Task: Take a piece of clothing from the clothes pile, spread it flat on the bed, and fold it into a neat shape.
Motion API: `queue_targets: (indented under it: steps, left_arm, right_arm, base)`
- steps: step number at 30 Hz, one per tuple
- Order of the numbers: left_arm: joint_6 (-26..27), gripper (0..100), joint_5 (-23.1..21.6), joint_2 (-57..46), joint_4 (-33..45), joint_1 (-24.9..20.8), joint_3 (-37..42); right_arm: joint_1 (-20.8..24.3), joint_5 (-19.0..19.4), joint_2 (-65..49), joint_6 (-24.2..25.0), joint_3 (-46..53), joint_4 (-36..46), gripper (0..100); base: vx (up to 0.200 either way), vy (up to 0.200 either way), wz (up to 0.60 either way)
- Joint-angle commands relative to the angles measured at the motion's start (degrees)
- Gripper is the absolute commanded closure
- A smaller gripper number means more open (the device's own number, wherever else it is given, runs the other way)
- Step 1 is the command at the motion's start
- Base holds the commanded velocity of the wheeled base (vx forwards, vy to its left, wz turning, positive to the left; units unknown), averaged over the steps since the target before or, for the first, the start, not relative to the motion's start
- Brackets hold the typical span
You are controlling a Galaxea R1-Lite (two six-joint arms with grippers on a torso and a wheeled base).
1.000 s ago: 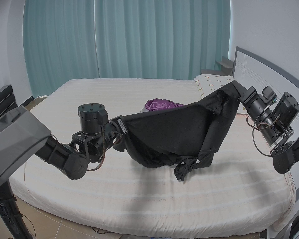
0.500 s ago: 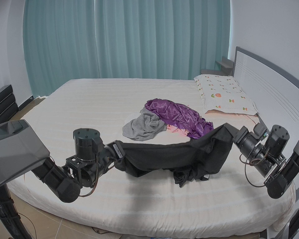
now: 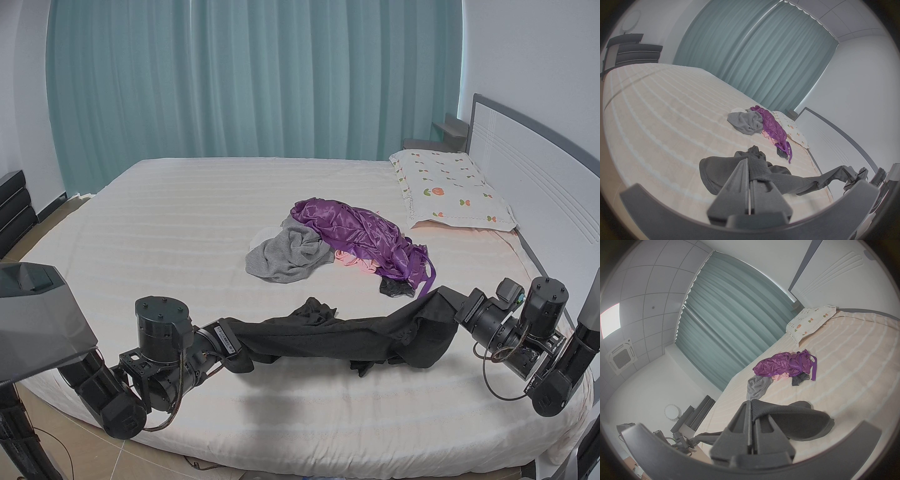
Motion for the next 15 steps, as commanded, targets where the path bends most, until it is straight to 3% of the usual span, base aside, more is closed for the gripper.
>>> queue_targets:
  steps: [1,6,12,15]
  left_arm:
    - [-0.20,100,-0.05,1.78,-0.35,-0.11,1.50]
    - [-0.03,100,0.30,5.91,-1.85,-0.73,2.38]
    - [0.24,100,0.47,8.11,-7.56,-0.82,4.58]
    - [0.41,100,0.74,8.11,-9.93,-0.82,5.37]
  right_arm:
    - [0.28,-0.08,0.93,-0.08,0.41,-0.76,100]
    - [1.42,-0.78,0.67,-0.08,0.85,-0.76,100]
    - [1.77,-2.01,1.20,-0.08,1.46,-0.76,100]
    - [1.77,-2.10,1.11,-0.08,1.46,-0.85,100]
  base:
    - [0.000,0.000,0.00]
    - [0.000,0.000,0.00]
    - [-0.200,0.000,0.00]
    - [0.000,0.000,0.00]
